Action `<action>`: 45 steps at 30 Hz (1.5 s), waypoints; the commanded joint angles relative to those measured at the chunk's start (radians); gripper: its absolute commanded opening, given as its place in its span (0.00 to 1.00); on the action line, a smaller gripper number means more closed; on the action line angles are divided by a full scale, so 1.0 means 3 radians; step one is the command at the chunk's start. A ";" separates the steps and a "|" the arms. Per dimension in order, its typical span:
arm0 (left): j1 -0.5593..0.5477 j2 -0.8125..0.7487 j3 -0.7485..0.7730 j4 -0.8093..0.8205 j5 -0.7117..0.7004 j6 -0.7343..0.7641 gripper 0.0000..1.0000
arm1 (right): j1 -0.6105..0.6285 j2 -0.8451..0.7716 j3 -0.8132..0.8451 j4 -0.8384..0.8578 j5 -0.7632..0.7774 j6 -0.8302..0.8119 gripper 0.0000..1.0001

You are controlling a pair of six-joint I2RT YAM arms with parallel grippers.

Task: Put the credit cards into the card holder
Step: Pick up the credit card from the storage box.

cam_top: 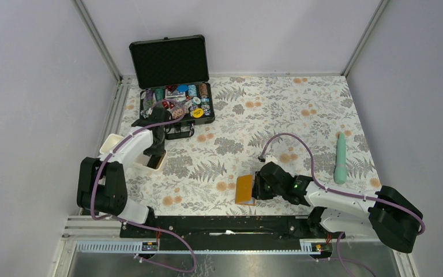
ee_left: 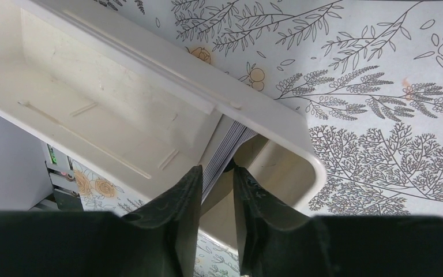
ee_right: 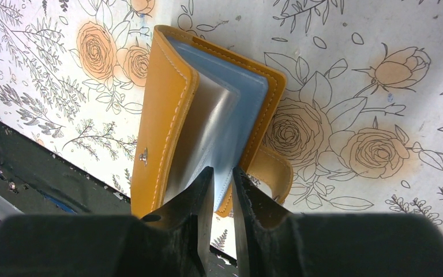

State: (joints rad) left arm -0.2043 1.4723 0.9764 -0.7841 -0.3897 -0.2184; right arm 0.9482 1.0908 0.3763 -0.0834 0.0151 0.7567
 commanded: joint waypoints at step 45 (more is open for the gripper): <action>-0.0260 -0.1607 0.0516 -0.0408 0.0585 -0.0646 0.00 | 0.0005 -0.0382 0.0143 -0.0072 0.0253 0.0096 0.06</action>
State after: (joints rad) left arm -0.2253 1.0573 1.0969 -0.9150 -0.3164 -0.3382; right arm 0.9482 1.0267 0.3840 -0.1043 0.0456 0.7685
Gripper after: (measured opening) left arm 0.035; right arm 0.079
